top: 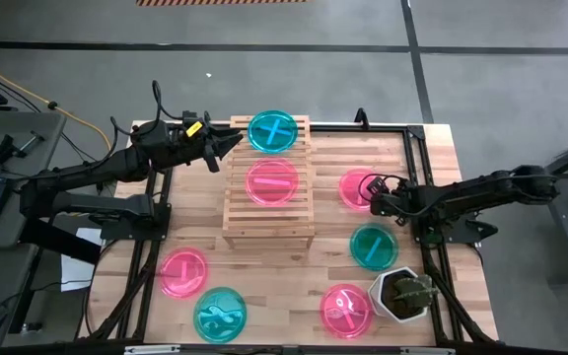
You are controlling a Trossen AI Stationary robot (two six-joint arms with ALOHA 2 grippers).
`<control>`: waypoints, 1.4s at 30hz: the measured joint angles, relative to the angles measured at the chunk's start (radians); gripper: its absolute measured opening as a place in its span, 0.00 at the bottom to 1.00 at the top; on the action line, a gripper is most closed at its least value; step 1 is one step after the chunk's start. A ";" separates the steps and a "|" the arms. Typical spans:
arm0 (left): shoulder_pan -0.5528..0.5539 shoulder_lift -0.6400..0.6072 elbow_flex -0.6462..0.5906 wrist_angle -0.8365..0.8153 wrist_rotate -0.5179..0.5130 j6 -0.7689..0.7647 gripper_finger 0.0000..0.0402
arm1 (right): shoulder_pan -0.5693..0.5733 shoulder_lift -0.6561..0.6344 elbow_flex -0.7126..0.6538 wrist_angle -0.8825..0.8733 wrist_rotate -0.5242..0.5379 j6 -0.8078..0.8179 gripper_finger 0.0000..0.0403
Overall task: Place and stack plates onto a shelf
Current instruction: Stack the pink plate on top of the pink plate on the shelf
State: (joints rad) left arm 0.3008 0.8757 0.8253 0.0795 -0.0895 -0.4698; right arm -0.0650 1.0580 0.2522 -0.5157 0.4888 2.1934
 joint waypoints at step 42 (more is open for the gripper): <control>0.000 0.000 0.001 0.000 0.000 -0.001 0.35 | -0.010 -0.128 0.649 0.001 0.312 -0.917 0.00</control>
State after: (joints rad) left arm 0.3006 0.8757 0.8261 0.0799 -0.0896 -0.4705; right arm -0.0746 0.9301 0.9016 -0.5150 0.8006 1.2765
